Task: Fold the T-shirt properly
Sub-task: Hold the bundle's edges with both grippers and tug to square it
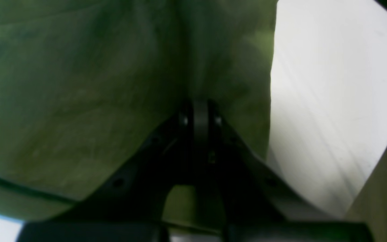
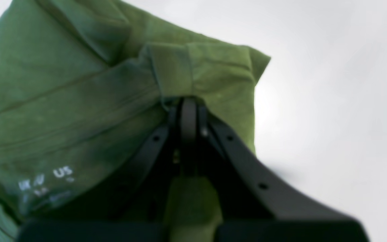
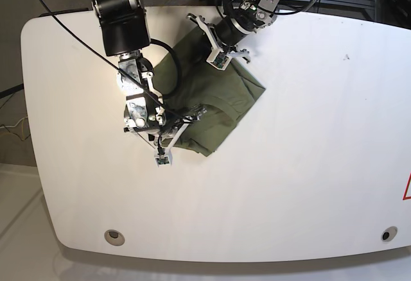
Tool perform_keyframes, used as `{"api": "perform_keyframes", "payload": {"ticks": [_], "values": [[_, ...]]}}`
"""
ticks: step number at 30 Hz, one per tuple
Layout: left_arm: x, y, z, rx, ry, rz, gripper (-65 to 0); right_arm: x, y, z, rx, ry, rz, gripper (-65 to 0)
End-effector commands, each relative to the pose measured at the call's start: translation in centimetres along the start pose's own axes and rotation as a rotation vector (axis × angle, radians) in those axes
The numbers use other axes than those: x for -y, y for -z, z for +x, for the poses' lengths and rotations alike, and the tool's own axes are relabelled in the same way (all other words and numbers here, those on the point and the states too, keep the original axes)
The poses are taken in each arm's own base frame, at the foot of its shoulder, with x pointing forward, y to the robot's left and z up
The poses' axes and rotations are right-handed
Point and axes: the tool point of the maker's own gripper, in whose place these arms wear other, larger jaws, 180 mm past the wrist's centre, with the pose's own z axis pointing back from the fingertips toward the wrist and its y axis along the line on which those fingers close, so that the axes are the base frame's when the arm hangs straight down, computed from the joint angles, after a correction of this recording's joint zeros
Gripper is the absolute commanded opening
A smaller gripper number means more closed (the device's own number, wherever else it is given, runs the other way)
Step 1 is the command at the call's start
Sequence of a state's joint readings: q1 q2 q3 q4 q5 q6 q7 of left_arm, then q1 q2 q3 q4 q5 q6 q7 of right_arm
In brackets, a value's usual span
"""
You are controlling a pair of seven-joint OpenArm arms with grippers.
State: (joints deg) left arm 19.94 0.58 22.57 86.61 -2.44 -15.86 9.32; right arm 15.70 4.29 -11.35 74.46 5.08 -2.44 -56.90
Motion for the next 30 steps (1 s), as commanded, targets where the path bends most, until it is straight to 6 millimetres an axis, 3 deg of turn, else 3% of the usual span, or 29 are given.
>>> {"api": "perform_keyframes", "payload": {"ticks": [1, 8, 30], "values": [[-1.0, -0.1, 0.4, 0.009, 0.005, 0.029, -65.0, 2.0, 0.3, -2.6, -0.088, -0.008, -0.059, -65.0], [-3.4, -0.5, 0.7, 0.004, 0.058, 0.057, -65.0, 3.2, 0.5, -4.6, -0.123, -0.01, -0.079, -65.0], [-7.6, -1.2, 1.7, 0.016, 0.098, 0.132, -65.0, 2.4, 0.3, -11.5, -0.223, 0.018, -0.064, -65.0]]}}
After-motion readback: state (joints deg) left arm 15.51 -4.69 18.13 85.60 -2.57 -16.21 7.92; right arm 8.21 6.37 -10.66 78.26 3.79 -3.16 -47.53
